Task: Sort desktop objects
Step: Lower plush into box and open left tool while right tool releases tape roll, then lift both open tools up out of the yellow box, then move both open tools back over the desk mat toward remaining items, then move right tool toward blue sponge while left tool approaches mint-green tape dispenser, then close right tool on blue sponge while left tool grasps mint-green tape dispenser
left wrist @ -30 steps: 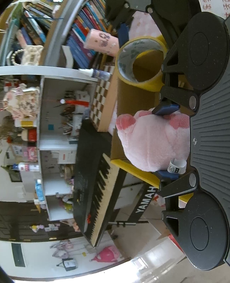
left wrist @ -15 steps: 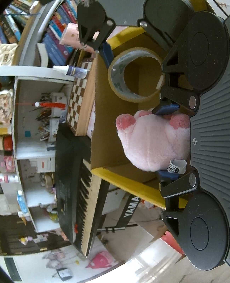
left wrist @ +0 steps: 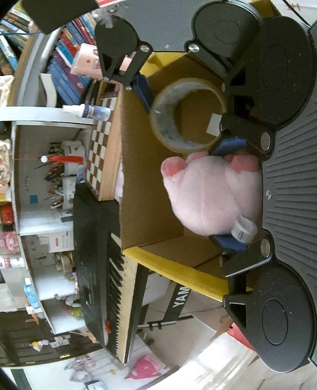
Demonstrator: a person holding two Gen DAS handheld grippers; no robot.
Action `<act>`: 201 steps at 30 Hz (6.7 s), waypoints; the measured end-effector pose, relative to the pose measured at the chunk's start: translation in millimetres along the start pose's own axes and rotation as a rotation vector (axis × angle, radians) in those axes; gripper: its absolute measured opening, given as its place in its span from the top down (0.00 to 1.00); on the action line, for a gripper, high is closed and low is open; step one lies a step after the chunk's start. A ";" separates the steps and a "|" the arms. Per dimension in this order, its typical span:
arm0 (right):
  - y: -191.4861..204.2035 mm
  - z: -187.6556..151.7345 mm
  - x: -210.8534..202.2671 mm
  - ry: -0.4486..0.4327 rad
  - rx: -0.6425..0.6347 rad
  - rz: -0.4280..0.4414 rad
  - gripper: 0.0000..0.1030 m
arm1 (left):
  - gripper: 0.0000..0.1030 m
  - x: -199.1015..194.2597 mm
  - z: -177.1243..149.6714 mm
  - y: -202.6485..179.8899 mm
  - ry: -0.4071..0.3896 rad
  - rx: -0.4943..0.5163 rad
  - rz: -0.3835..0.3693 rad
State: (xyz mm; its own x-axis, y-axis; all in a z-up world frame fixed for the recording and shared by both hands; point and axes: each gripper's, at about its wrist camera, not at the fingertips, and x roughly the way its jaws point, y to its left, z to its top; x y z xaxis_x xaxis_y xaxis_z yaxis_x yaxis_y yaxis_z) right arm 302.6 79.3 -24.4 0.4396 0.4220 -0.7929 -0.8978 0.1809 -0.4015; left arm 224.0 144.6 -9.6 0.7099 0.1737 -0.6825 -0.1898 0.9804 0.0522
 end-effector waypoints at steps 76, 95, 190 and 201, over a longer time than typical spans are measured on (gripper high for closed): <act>226.4 -122.3 -204.8 -0.230 1.036 -0.407 0.13 | 0.21 -182.6 -156.2 6.8 -0.152 -0.039 -0.012; 244.6 -148.6 -216.3 -0.146 1.138 -0.453 0.13 | 0.21 -181.3 -164.2 -18.4 -0.102 0.037 -0.115; -77.3 -407.5 -131.8 0.000 1.213 -0.459 0.23 | 0.23 3.9 -15.6 -302.9 0.001 0.062 -0.143; -84.7 -417.2 -120.2 0.000 1.225 -0.433 0.58 | 0.27 28.7 -14.1 -310.5 0.028 0.055 -0.118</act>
State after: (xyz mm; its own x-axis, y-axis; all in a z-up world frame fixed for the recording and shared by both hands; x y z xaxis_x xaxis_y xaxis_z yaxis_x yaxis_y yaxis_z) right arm 336.6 -357.4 -86.4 0.6981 0.1250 -0.7050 -0.1234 0.9909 0.0536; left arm 293.8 -156.1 -55.7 0.7060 0.0546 -0.7061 -0.0677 0.9977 0.0095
